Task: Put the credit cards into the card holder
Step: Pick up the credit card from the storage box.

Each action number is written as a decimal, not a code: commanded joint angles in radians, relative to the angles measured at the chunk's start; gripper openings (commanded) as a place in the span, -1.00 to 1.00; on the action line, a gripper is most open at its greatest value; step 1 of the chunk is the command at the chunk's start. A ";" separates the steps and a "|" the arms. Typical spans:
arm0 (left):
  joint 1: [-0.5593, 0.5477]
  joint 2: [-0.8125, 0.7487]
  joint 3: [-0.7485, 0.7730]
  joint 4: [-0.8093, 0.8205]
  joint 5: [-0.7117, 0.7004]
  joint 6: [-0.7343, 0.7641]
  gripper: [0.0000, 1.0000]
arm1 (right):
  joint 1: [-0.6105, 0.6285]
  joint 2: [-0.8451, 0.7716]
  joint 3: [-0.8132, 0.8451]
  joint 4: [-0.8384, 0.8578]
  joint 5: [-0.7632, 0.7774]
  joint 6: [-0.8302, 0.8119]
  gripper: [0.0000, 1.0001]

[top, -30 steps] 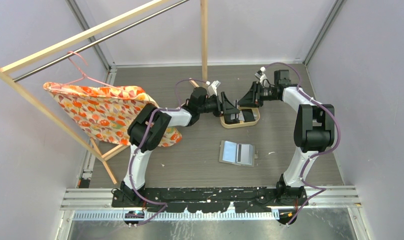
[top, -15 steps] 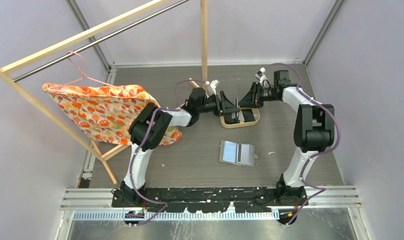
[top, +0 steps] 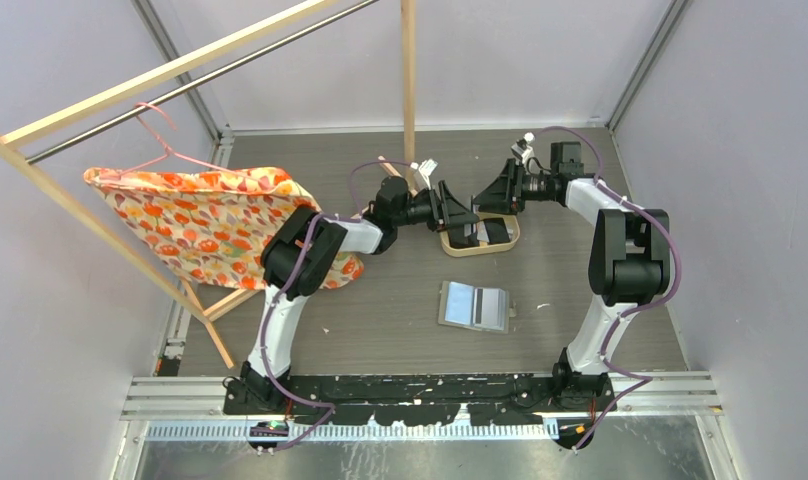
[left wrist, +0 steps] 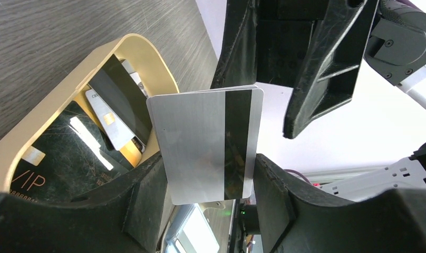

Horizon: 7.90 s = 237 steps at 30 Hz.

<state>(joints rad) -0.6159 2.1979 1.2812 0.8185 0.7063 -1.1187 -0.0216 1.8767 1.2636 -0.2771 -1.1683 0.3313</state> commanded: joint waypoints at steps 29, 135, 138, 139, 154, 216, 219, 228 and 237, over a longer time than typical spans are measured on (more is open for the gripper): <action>0.010 0.204 0.144 0.613 0.222 -0.473 0.15 | 0.005 -0.043 -0.007 0.207 -0.118 0.200 0.27; 0.028 0.168 0.113 0.491 0.175 -0.354 -0.57 | -0.052 0.083 0.209 -0.690 0.070 -0.616 -0.11; 0.028 0.175 0.118 0.515 0.178 -0.374 -0.58 | -0.052 0.089 0.215 -0.704 0.047 -0.627 -0.18; 0.029 0.178 0.120 0.523 0.179 -0.381 -0.58 | -0.052 0.094 0.221 -0.722 0.038 -0.642 -0.22; 0.030 0.192 0.130 0.542 0.178 -0.405 -0.59 | -0.051 0.151 0.316 -0.971 -0.064 -0.868 -0.58; 0.018 0.234 0.205 0.613 0.215 -0.512 -0.76 | -0.014 0.075 0.231 -0.775 0.048 -0.756 -0.56; 0.018 0.235 0.209 0.613 0.217 -0.518 -0.76 | -0.013 0.059 0.213 -0.752 0.059 -0.761 -0.55; 0.021 0.238 0.215 0.613 0.217 -0.531 -0.78 | -0.005 0.016 0.157 -0.679 0.103 -0.774 -0.53; 0.024 0.240 0.227 0.613 0.214 -0.542 -0.79 | -0.004 0.022 0.139 -0.668 0.090 -0.788 -0.53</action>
<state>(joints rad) -0.5915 2.4504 1.4528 1.3457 0.9291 -1.6218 -0.0341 1.9289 1.4170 -0.9768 -1.1152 -0.4175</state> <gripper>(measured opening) 0.110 0.233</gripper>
